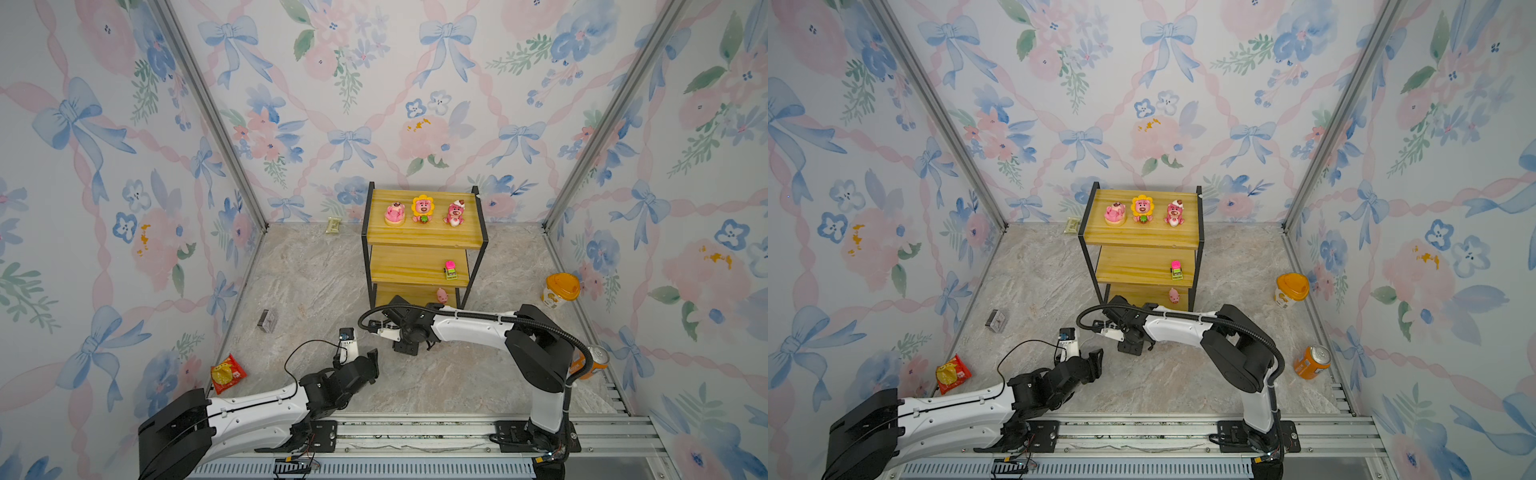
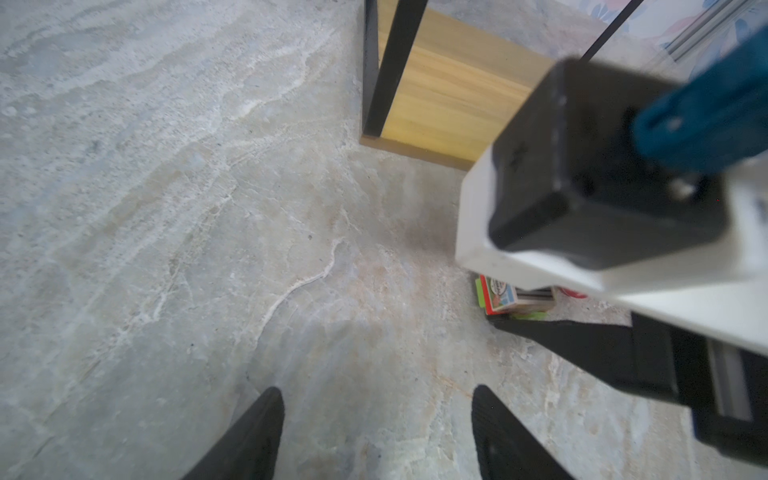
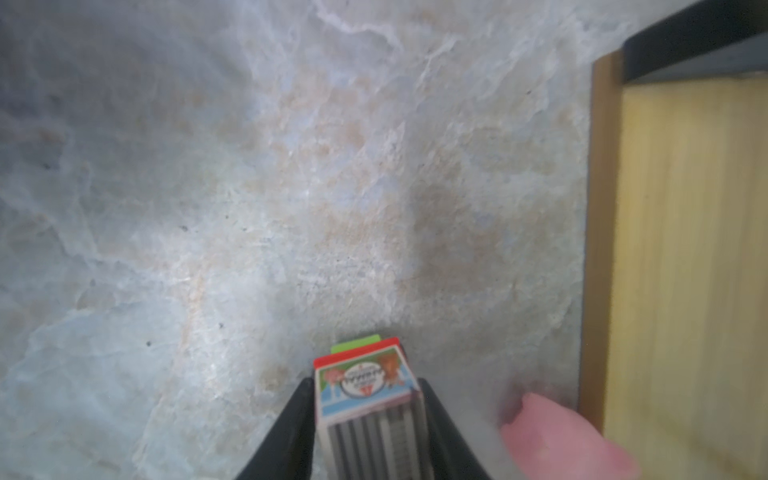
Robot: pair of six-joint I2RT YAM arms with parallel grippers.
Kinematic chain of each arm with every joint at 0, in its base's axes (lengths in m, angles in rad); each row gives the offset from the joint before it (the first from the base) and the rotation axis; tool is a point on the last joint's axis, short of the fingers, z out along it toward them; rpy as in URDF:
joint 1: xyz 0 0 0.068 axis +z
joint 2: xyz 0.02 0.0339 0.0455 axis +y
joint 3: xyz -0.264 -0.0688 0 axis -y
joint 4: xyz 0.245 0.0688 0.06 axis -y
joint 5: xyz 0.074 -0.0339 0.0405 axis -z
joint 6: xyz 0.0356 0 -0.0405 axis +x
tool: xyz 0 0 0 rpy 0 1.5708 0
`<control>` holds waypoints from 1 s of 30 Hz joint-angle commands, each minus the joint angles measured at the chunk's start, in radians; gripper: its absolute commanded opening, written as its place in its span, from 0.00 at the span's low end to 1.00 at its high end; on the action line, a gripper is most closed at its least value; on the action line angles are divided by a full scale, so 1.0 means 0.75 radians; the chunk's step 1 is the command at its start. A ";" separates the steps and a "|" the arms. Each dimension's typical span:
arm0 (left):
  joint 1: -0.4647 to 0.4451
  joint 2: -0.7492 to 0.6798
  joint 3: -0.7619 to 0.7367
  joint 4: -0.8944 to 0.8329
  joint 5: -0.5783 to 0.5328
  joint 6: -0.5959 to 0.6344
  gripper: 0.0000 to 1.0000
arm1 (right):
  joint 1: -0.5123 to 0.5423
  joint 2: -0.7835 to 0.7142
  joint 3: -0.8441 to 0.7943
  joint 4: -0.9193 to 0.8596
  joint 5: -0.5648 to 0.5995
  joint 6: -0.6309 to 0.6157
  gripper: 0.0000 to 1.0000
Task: Place and organize the plastic toys onto the shelf
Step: 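Close the right gripper on the green ladder truck and lift it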
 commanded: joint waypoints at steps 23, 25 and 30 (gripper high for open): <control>0.018 0.008 0.004 -0.038 -0.017 0.011 0.73 | 0.013 -0.145 -0.116 0.035 -0.153 0.357 0.52; 0.018 0.007 0.006 -0.039 -0.015 0.017 0.73 | 0.011 -0.158 -0.154 0.075 -0.150 0.381 0.54; 0.020 0.009 0.001 -0.036 -0.015 0.017 0.73 | 0.016 -0.177 -0.245 0.182 -0.138 0.371 0.54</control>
